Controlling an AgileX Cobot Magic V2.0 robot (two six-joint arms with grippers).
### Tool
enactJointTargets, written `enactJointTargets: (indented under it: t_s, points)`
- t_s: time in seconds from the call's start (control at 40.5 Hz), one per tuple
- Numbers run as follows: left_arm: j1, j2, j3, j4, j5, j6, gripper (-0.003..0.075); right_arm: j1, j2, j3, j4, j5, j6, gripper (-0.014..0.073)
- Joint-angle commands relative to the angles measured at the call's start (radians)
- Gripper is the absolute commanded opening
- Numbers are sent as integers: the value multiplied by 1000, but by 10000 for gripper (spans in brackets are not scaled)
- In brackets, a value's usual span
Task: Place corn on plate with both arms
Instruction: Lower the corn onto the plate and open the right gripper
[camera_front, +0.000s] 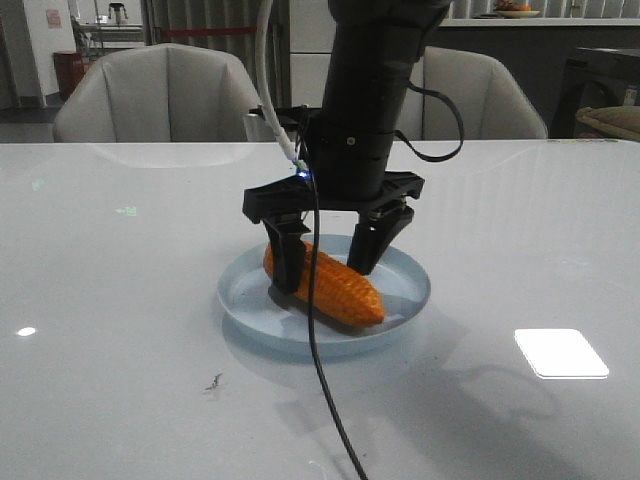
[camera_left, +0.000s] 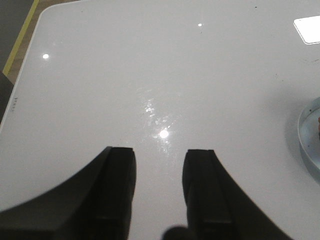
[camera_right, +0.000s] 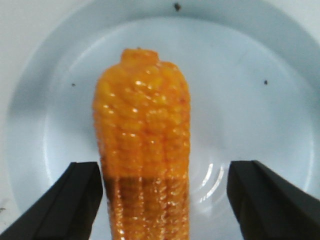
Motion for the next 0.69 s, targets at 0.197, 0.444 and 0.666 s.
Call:
enactJointTargets:
  t_s: [0.197, 0.444, 0.666]
  points:
    - [2, 0, -28, 16, -52, -10, 309, -25, -95, -295, -10, 161, 8, 624]
    - [2, 0, -28, 22, -23, -10, 309, -161, -306, -390, -9, 202, 8, 624]
    - [2, 0, -28, 30, -23, -10, 309, -306, -609, -238, -13, 160, 4, 624]
